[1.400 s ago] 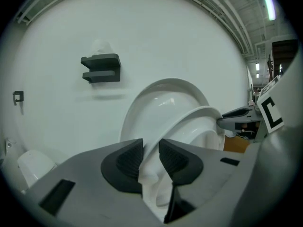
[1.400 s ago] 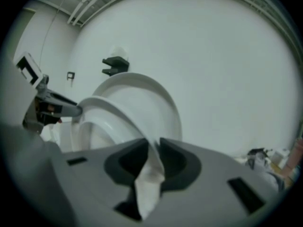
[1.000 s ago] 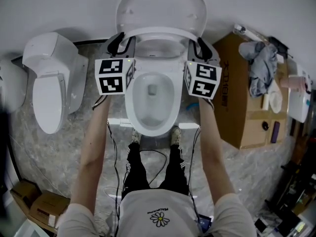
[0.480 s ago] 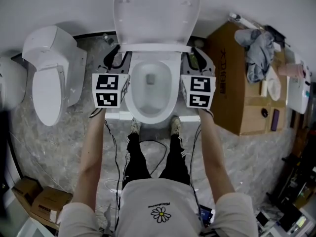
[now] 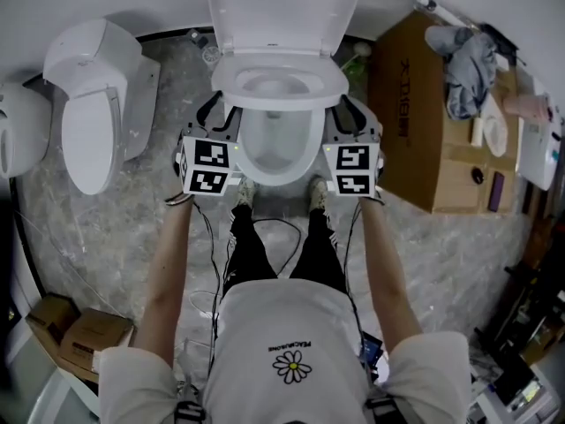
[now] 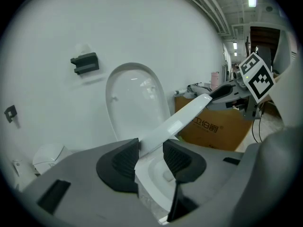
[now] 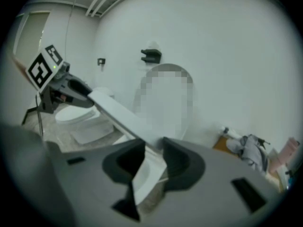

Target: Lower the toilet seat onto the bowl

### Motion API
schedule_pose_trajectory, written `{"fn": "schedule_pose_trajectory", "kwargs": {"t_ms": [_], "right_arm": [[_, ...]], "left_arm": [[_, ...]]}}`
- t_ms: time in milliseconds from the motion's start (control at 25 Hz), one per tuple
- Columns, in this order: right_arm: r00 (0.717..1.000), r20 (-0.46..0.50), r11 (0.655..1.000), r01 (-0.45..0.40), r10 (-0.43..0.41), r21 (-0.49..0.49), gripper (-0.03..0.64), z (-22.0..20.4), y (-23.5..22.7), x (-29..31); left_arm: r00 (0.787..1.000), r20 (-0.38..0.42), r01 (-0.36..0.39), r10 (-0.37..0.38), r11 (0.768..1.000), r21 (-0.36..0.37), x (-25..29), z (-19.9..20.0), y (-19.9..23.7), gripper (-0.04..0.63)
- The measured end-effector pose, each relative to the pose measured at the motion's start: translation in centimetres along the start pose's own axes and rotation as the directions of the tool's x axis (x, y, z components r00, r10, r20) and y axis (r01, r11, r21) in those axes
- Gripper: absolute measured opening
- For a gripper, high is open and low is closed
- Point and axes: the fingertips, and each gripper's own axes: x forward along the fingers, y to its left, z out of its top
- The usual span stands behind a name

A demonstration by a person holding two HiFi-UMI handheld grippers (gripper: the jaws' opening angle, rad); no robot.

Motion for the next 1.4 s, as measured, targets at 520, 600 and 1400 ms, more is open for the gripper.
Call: {"fn": "schedule_pose_trajectory", "kwargs": {"t_ms": [520, 600, 1400], "right_arm": [[0.986, -0.135, 0.995, -0.097, 0.094, -0.011, 0.144, -5.8, 3.2, -1.9], [0.980, -0.161, 0.993, -0.118, 0.113, -0.019, 0.147, -6.8, 3.7, -2.2], [0.867, -0.393, 0.932, -0.357, 0.306, -0.063, 0.166, -17.2, 8.8, -3.5]], "left_arm": [[0.989, -0.121, 0.085, -0.086, 0.996, -0.017, -1.4, -6.1, -3.5, 0.209], [0.985, -0.136, 0.108, -0.109, 0.994, -0.014, -1.7, -7.2, -4.1, 0.212], [0.890, -0.340, 0.333, -0.304, 0.942, 0.029, -2.8, -17.0, -9.3, 0.262]]}}
